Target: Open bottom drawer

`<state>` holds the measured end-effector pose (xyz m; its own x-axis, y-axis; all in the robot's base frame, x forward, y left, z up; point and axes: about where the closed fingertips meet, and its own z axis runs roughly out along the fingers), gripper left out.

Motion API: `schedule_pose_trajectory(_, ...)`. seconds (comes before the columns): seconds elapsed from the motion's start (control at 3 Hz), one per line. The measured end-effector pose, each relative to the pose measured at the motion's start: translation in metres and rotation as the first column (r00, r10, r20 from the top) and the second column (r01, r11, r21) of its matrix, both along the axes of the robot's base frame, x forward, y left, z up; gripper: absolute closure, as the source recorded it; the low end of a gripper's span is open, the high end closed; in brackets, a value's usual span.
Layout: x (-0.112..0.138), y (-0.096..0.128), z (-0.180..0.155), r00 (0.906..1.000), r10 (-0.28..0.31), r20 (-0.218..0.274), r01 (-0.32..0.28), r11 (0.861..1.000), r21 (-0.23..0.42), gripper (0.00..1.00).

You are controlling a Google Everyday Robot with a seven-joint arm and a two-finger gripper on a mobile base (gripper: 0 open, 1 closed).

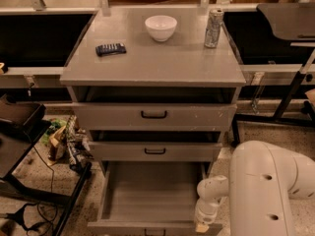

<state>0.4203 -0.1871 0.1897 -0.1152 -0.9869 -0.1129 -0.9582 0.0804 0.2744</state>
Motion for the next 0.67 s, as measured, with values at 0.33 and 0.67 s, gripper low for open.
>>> schedule_pose_trajectory(0.33, -0.0079, 0.0009, 0.0007, 0.9996, 0.014, -0.024, -0.014, 1.0, 0.009, 1.0)
schedule_pose_trajectory(0.67, -0.0146, 0.0016, 0.0015, 0.9986, 0.027, -0.046, -0.026, 0.999, 0.018, 1.0)
